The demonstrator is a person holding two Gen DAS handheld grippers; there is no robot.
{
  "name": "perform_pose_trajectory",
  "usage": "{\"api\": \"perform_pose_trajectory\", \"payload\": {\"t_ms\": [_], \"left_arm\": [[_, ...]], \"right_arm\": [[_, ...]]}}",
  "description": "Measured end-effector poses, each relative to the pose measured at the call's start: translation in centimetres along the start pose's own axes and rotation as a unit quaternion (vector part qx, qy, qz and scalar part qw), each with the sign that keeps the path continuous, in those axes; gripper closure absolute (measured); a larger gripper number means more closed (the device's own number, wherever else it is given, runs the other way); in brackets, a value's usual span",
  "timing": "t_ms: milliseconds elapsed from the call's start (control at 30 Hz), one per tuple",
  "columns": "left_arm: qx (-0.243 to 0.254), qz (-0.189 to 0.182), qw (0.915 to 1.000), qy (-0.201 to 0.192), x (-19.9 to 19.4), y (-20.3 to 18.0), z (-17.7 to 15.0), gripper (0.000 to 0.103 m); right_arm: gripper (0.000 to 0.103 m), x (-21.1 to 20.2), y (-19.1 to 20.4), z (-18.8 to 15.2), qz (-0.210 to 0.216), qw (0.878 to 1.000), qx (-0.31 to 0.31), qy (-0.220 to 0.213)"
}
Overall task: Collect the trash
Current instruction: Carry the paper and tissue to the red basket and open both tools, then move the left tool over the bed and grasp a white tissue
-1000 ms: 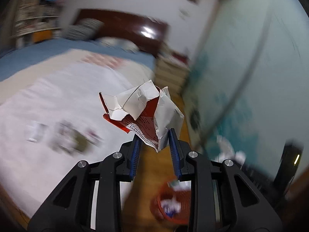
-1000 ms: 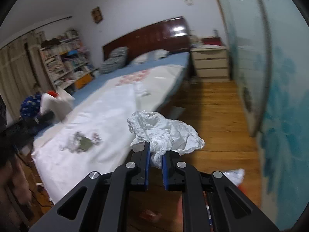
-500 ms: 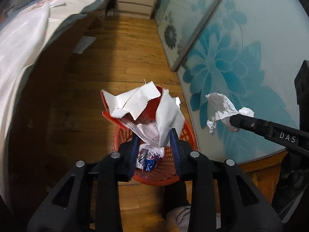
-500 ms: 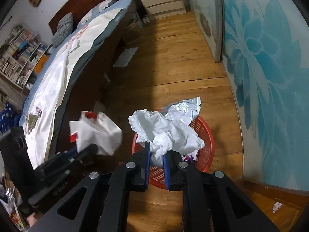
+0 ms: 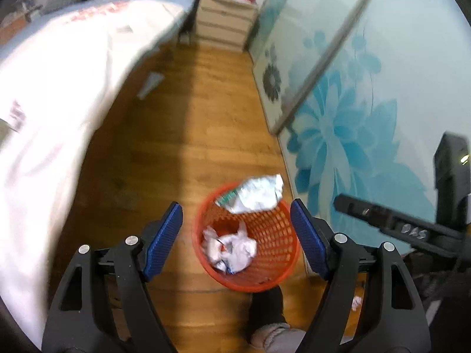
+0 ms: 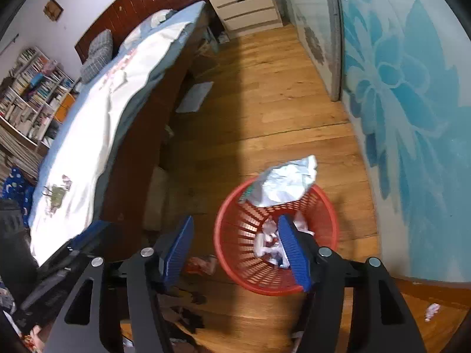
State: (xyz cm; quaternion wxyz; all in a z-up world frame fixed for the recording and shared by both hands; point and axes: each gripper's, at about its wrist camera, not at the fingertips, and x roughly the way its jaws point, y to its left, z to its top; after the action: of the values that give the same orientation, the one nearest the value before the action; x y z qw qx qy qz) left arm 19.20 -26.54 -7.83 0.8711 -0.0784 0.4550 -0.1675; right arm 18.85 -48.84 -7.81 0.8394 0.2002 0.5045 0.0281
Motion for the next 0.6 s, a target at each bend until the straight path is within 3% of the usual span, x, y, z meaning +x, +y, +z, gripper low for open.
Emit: {"api": "perform_pose_trajectory", "payload": {"t_ms": [133, 233, 400, 600], "left_arm": [[-0.018, 0.035, 0.9974, -0.060, -6.2, 3.0, 1.7, 0.024], [-0.037, 0.070, 0.9905, -0.112, -11.2, 5.9, 2.7, 0.021], [-0.084, 0.134, 0.9724, -0.171, -17.9, 12.4, 3.1, 0.018], [-0.209, 0.173, 0.9454, -0.181, -21.7, 23.3, 2.2, 0.018]], "right_arm": [[0.039, 0.0, 3.4, -0.2, 0.023, 0.999, -0.027, -0.016], [0.039, 0.1, 6.8, -0.7, 0.042, 0.997, -0.053, -0.027], [0.038, 0.3, 13.0, -1.5, 0.075, 0.991, -0.097, -0.051], [0.038, 1.9, 19.2, -2.8, 0.093, 0.984, -0.129, -0.075]]}}
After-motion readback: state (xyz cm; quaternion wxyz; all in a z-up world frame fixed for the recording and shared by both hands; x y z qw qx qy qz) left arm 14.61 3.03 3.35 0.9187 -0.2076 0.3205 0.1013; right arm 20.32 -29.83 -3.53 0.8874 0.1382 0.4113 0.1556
